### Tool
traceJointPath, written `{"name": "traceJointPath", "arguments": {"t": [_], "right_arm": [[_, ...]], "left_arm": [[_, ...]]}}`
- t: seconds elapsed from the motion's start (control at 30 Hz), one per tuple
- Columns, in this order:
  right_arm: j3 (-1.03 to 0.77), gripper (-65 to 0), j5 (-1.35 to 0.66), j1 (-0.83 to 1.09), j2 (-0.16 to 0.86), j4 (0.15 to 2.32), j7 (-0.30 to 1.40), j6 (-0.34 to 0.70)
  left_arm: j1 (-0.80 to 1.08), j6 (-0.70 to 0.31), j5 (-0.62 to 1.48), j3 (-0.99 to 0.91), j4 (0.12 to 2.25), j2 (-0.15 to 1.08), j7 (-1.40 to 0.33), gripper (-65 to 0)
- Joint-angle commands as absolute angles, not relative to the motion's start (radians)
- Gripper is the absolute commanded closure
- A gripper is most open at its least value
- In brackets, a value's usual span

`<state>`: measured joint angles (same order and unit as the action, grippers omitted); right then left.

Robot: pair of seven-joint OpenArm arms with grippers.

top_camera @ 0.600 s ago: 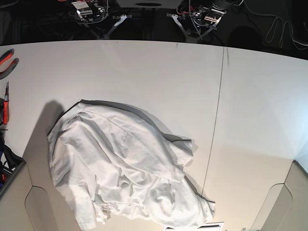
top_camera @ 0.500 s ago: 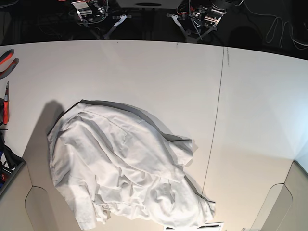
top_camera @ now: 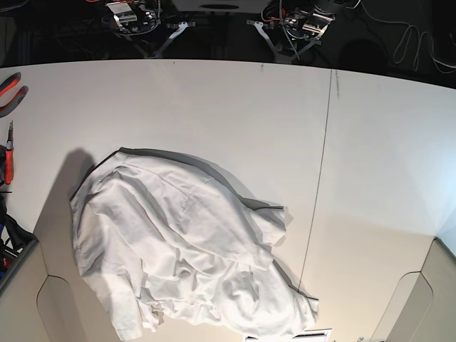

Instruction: Layout the t-shirt on the table in an organized manner, then fold the t-shirt properly

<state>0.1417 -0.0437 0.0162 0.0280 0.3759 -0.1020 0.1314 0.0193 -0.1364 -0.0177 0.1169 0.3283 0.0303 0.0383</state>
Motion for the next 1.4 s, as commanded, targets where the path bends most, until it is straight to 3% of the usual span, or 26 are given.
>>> {"name": "traceJointPath", "arguments": {"t": [0.0,0.6,0.83,1.07,1.37], "right_arm": [[0.142,0.0,-0.041,0.009,0.031,0.386,-0.120,0.139],[0.142,0.0,-0.041,0.015,0.037,0.386,-0.120,0.138],[0.142,0.0,-0.041,0.092,0.085,0.428,-0.132,0.138],[0.142,0.0,-0.041,0.205,0.154,0.587,-0.135,0.139],[0.142,0.0,-0.047,0.411,0.256,0.908,-0.139,0.138]], "left_arm": [[0.017,-0.143,-0.015,0.118,0.336,0.028,0.048,0.0],[0.029,-0.144,-0.013,0.118,0.336,0.034,0.045,0.0],[0.077,-0.144,0.064,0.118,0.336,0.070,0.045,0.0],[0.149,-0.170,0.064,0.118,0.377,0.110,0.044,0.0],[0.374,-0.170,0.072,0.039,0.658,0.136,0.045,0.0]]}}
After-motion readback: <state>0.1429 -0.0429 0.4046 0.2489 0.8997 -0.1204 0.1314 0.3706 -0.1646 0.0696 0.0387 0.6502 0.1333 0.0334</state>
